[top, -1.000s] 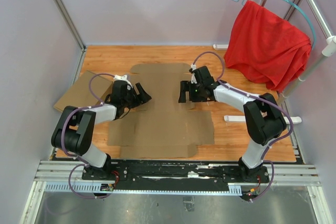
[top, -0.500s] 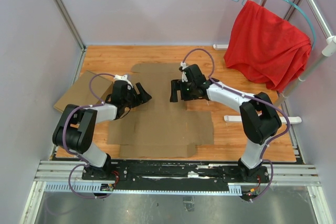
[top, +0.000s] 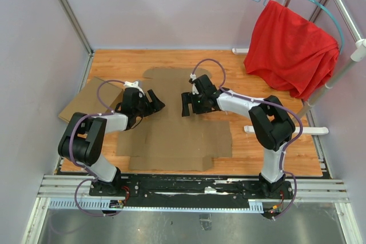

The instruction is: Fold the paper box

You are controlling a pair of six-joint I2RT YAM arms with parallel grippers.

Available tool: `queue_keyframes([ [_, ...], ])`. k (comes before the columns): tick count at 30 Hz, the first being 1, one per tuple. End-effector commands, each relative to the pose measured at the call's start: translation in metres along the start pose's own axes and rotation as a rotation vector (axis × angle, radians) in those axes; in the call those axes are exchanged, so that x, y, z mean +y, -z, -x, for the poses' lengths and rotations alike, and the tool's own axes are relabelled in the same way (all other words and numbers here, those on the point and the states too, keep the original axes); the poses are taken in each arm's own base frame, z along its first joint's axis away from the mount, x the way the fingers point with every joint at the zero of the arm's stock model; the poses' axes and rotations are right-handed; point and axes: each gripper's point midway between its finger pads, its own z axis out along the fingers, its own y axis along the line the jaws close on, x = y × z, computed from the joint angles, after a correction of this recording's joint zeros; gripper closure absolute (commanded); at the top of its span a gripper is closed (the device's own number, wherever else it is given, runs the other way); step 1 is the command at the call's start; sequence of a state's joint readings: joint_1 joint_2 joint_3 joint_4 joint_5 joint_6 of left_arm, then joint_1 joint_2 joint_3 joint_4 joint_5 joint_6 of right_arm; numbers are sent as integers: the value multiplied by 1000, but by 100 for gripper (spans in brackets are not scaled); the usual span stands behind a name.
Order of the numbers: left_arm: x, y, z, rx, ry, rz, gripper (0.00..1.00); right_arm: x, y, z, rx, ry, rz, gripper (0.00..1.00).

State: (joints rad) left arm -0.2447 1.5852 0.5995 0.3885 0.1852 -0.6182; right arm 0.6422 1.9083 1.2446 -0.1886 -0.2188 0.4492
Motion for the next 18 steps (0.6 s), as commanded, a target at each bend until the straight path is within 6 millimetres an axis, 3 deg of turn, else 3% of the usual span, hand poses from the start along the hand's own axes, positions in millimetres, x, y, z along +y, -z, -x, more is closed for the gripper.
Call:
queue_keyframes([
  [1,13,-2,-23,66,20,39,21,5,-15,-14,47,1,3,13],
  [7,3,-3,-15,60,37,14,21,-10,0,5,21,33,-74,13],
  [12,-6,-8,-9,62,60,-9,23,-36,10,29,15,19,-112,12],
  [18,-13,-21,12,40,46,10,23,-54,21,60,-49,-25,-84,12],
])
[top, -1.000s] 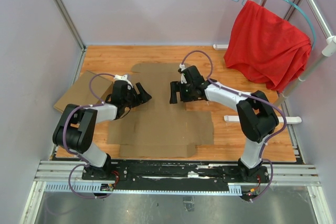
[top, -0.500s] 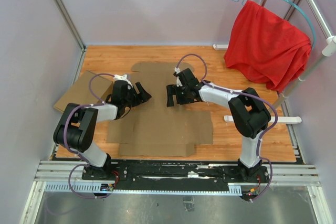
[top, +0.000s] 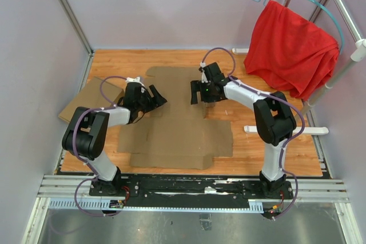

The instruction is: Fold the paper box

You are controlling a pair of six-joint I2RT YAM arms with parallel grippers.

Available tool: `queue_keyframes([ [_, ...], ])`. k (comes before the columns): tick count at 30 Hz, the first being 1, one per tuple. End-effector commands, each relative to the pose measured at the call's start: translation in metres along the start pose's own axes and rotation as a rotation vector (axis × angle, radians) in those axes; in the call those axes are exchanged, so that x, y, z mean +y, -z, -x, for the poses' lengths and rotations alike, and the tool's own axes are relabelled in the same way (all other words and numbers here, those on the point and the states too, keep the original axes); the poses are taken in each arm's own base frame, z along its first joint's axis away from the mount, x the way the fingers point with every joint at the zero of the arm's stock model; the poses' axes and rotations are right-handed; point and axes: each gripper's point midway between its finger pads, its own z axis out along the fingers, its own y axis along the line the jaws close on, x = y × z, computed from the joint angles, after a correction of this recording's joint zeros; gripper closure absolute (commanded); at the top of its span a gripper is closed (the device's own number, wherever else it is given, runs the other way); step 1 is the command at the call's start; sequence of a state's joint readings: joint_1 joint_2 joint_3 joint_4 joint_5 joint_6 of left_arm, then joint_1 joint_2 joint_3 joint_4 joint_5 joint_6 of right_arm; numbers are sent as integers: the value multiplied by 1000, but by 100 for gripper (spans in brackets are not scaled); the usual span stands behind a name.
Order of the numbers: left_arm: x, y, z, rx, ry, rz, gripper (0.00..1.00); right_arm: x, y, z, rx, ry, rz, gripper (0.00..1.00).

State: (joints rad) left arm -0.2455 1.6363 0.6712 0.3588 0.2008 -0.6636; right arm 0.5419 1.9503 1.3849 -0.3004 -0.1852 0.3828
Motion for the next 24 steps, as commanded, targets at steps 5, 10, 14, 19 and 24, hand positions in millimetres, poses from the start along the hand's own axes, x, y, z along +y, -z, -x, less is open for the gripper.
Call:
queue_keyframes([
  [5,-7,-21,22,6,-10,50,23,-16,12,45,-52,-2,0,12],
  [10,-5,-17,40,-19,-32,105,23,-24,15,47,-11,-23,-32,13],
  [14,10,8,52,-66,-54,239,22,-36,28,22,17,-78,-107,15],
  [19,23,45,45,-109,-52,299,21,-35,47,-18,29,-79,-180,16],
  [24,24,75,31,-142,-37,265,21,-20,54,-47,33,-62,-178,17],
])
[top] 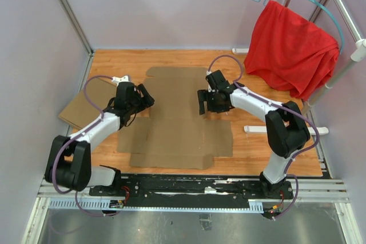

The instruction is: Fold the paper box

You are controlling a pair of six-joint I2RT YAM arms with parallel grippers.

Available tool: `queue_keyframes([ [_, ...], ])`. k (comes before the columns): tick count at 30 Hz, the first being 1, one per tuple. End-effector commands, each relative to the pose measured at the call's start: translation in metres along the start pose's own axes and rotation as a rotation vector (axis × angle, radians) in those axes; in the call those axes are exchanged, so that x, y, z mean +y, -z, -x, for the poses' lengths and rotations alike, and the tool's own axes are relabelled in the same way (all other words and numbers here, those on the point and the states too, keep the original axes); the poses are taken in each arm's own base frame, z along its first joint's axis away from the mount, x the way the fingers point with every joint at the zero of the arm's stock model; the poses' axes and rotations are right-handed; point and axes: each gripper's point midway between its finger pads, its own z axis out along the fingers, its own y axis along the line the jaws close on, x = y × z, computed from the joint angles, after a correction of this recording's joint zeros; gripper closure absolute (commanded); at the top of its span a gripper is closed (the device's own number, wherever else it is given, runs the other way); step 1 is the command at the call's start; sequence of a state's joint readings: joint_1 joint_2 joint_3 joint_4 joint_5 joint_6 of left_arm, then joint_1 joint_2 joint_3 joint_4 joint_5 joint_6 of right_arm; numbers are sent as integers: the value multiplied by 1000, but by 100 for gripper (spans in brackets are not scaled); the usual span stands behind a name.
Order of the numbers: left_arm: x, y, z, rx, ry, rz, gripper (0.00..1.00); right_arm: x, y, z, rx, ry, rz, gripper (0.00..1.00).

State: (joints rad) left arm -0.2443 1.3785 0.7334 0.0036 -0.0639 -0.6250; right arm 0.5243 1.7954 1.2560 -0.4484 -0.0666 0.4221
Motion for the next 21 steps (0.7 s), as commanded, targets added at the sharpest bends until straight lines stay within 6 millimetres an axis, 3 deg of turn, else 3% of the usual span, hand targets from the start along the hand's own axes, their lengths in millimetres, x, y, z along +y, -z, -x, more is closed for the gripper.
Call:
queue_keyframes([
  [1,19,21,-15,-4,0,32,21,15,11,-11,-36,-1,-16,18],
  [2,21,26,-18,-4,4,28,21,16,9,-12,-34,1,-16,22],
  [5,29,38,-28,-6,9,26,22,19,-5,-16,5,5,-14,59],
  [8,33,47,-30,-13,2,26,22,16,-12,-10,20,12,-51,75],
  [14,35,59,-35,1,-2,20,22,-2,-11,11,17,82,-187,93],
  [21,36,64,-35,-2,-11,21,22,-10,0,54,-41,112,-252,95],
])
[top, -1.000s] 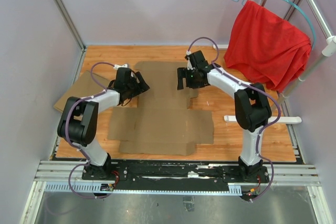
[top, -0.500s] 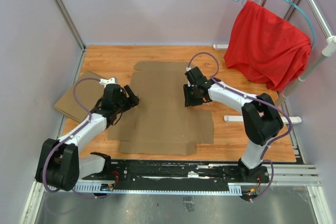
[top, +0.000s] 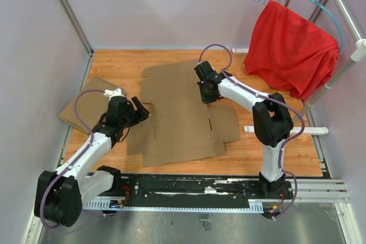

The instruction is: Fold the paper box

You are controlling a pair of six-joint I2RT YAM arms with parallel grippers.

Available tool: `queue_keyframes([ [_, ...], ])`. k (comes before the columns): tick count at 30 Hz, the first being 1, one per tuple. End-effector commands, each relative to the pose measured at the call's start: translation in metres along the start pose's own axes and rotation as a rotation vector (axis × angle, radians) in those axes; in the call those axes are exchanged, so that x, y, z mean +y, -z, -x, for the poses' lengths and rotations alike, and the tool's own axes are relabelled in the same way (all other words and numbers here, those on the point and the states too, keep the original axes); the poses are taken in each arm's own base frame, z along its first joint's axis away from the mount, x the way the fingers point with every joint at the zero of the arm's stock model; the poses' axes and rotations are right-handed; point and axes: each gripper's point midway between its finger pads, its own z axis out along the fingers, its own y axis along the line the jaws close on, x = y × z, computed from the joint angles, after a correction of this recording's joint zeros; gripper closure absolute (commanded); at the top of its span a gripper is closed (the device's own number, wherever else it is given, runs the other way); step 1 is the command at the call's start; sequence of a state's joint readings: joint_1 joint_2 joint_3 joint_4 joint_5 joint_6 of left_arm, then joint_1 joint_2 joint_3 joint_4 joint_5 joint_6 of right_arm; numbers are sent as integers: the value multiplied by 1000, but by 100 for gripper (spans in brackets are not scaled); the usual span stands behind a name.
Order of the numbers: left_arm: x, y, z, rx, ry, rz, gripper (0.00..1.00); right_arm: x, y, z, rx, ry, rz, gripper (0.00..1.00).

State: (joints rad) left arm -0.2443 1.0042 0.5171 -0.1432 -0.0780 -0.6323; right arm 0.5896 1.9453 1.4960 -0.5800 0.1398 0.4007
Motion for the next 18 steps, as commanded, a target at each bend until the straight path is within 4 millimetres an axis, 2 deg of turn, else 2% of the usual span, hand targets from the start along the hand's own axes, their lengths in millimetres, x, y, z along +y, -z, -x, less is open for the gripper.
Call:
queue_keyframes([
  [1,5,0,-5,22,-23,19,22,-17,0,21,-1,26,-74,95],
  [7,5,-9,-9,77,-46,41,22,-13,-16,36,17,-62,-18,95],
  [12,3,-9,-3,72,-60,50,22,-11,-28,42,15,-144,37,95],
  [13,3,-7,-2,69,-61,49,22,-11,-29,44,12,-144,37,90],
  [14,3,-7,-2,66,-63,51,22,-10,-29,46,12,-142,39,79],
  [16,6,-5,-3,66,-62,57,21,-9,-26,43,21,-144,46,40],
  [17,6,-4,-5,69,-61,57,21,-9,-23,42,18,-148,50,28],
  [18,8,-4,-8,78,-56,58,21,-10,-18,40,9,-152,55,21],
])
